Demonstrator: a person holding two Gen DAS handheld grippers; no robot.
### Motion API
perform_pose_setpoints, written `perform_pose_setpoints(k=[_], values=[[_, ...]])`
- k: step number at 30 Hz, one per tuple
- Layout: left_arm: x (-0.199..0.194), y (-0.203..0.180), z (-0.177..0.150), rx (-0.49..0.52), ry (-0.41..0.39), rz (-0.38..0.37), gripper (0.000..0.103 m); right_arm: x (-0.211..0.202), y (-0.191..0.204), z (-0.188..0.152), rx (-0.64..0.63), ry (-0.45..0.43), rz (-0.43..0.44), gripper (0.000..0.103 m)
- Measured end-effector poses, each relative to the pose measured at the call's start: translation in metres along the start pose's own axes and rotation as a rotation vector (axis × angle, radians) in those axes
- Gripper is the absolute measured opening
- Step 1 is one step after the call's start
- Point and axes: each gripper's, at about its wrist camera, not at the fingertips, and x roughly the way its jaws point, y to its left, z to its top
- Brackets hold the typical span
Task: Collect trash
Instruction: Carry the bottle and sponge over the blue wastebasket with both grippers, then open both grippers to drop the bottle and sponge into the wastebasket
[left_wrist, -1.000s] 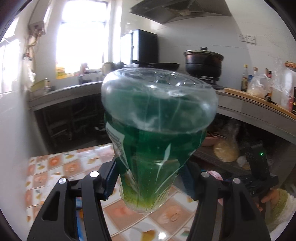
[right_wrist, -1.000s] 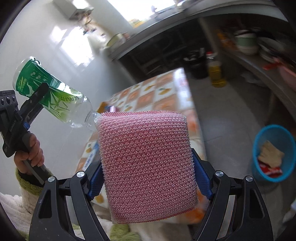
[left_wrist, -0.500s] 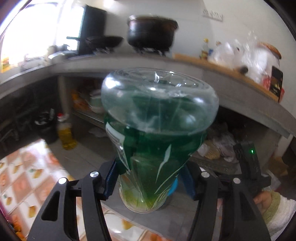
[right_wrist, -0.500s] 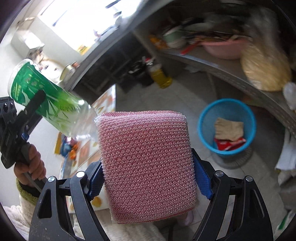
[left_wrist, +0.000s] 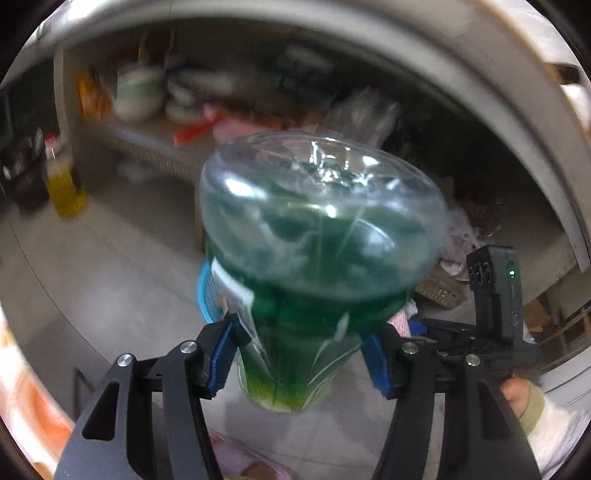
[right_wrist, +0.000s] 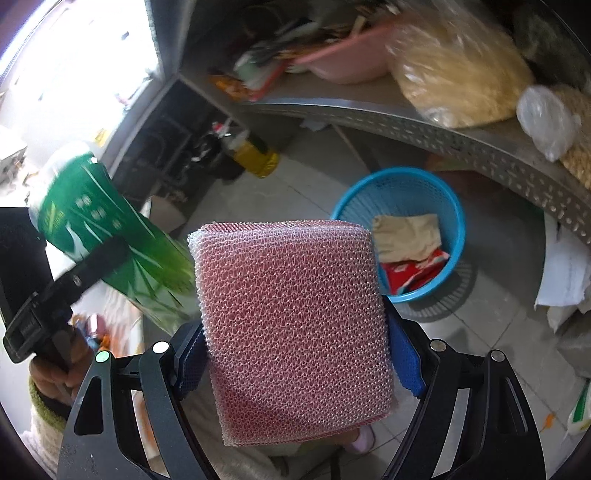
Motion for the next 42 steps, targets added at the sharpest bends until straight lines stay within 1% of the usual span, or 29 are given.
perform_pose_setpoints(k=[2, 4, 7, 10, 12, 15, 16, 17, 18, 19, 21, 22, 25, 28, 31, 33, 36, 40, 42], values=[[0.027, 0.012, 0.005, -0.045, 0.066, -0.01, 0.058, 0.012, -0.009, 0.005, 0.032, 0.011, -0.016, 0.077], [0.059, 0.021, 0.014, -0.082, 0.144, -0.002, 0.058, 0.025, -0.019, 0.01, 0.063, 0.023, -0.032, 0.077], [0.104, 0.031, 0.027, -0.143, 0.237, -0.027, 0.058, 0.045, -0.032, 0.017, 0.1, 0.05, -0.051, 0.077], [0.147, 0.044, 0.035, -0.217, 0.321, -0.028, 0.058, 0.066, -0.043, 0.028, 0.125, 0.079, -0.08, 0.077], [0.17, 0.05, 0.038, -0.248, 0.355, -0.006, 0.058, 0.08, -0.049, 0.036, 0.142, 0.096, -0.095, 0.077], [0.198, 0.058, 0.046, -0.268, 0.374, 0.033, 0.059, 0.098, -0.057, 0.047, 0.166, 0.111, -0.121, 0.077], [0.205, 0.059, 0.05, -0.272, 0.374, 0.041, 0.062, 0.105, -0.061, 0.05, 0.177, 0.117, -0.127, 0.077], [0.208, 0.059, 0.053, -0.281, 0.369, 0.043, 0.071, 0.111, -0.064, 0.053, 0.186, 0.121, -0.136, 0.077], [0.209, 0.06, 0.057, -0.296, 0.36, 0.048, 0.075, 0.117, -0.067, 0.057, 0.193, 0.126, -0.146, 0.077], [0.206, 0.062, 0.06, -0.319, 0.343, 0.06, 0.079, 0.122, -0.069, 0.059, 0.198, 0.133, -0.152, 0.077], [0.201, 0.063, 0.064, -0.338, 0.319, 0.048, 0.079, 0.133, -0.072, 0.063, 0.201, 0.148, -0.17, 0.078], [0.193, 0.061, 0.065, -0.331, 0.307, 0.03, 0.079, 0.14, -0.074, 0.065, 0.198, 0.155, -0.176, 0.078], [0.163, 0.06, 0.06, -0.289, 0.283, 0.05, 0.079, 0.152, -0.075, 0.072, 0.18, 0.169, -0.208, 0.078], [0.122, 0.053, 0.056, -0.241, 0.236, 0.065, 0.079, 0.161, -0.077, 0.074, 0.173, 0.18, -0.224, 0.079], [0.081, 0.048, 0.047, -0.208, 0.18, 0.073, 0.081, 0.167, -0.078, 0.077, 0.163, 0.187, -0.251, 0.079], [0.05, 0.046, 0.042, -0.204, 0.143, 0.079, 0.083, 0.171, -0.078, 0.08, 0.155, 0.189, -0.265, 0.079], [0.002, 0.042, 0.03, -0.209, 0.076, 0.062, 0.084, 0.172, -0.076, 0.085, 0.146, 0.191, -0.275, 0.08], [-0.052, 0.028, 0.006, -0.174, -0.025, 0.088, 0.087, 0.17, -0.068, 0.092, 0.115, 0.163, -0.285, 0.084], [-0.08, 0.016, -0.012, -0.151, -0.081, 0.101, 0.088, 0.17, -0.064, 0.097, 0.093, 0.147, -0.289, 0.086]])
